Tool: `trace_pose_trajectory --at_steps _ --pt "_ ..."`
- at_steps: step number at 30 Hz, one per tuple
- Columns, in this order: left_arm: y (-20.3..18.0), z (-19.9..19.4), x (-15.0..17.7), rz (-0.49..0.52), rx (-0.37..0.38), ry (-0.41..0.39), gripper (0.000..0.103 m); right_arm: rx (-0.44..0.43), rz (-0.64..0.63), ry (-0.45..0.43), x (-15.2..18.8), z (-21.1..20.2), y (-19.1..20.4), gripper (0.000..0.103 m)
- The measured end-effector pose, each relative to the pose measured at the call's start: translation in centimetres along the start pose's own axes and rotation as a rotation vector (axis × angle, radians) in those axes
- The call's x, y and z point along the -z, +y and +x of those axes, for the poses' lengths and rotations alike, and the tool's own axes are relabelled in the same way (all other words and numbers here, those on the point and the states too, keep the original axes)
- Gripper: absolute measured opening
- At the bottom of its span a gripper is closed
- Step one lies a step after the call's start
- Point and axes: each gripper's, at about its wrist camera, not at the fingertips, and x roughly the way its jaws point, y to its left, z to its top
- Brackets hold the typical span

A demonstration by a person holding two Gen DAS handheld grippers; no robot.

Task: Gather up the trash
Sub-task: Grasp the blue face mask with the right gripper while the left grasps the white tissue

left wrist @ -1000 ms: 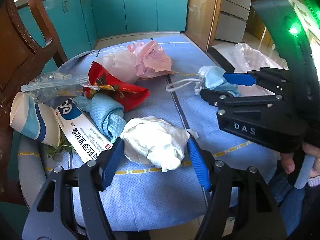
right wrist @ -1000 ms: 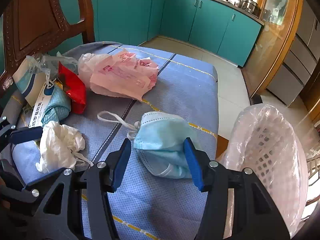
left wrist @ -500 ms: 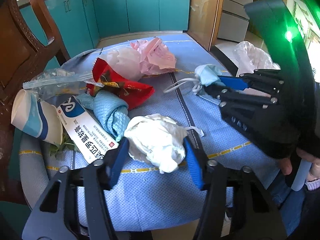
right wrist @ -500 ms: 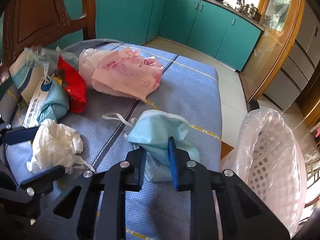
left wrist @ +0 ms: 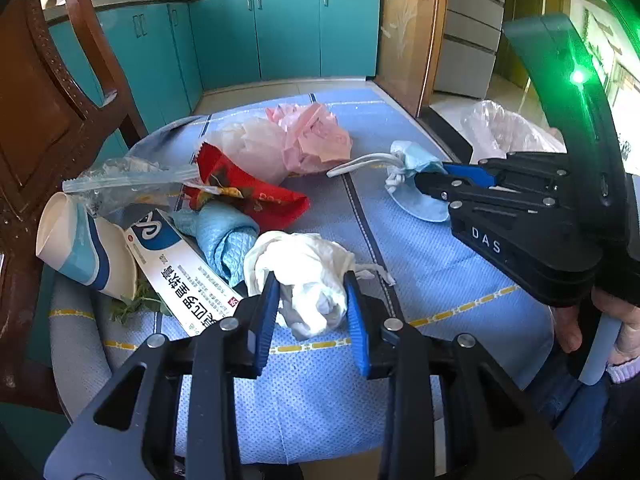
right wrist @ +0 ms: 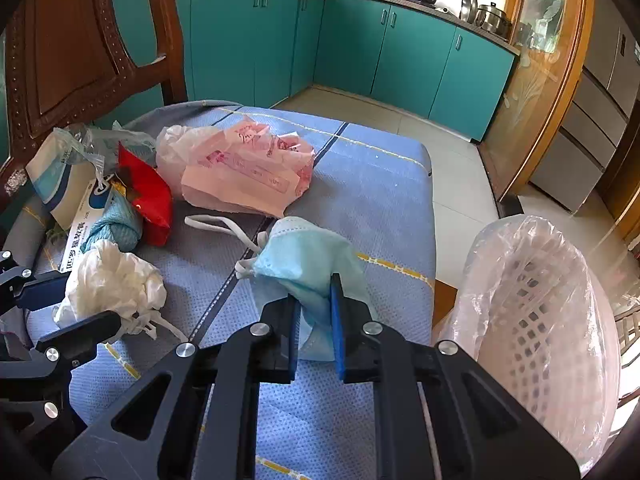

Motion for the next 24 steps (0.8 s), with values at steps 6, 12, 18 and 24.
trace_pose_trajectory --at_steps 6,12,18,24 --pt "0.3 -1.1 -0.3 -0.016 0.015 -0.057 0.032 -0.001 0.013 -0.015 0.0 -0.5 -0.4 0.015" --pt "0.6 -1.9 -0.5 -0.033 0.024 -0.098 0.032 -0.002 0.019 -0.024 -0.2 -0.9 -0.6 0.015" --pt "0.5 -2.6 -0.6 -0.044 0.024 -0.123 0.032 0.002 0.019 -0.031 -0.2 -1.1 -0.6 0.015" --pt "0.9 -2.8 -0.9 -0.058 0.019 -0.146 0.032 0.001 0.022 -0.035 -0.3 -1.2 -0.6 0.015"
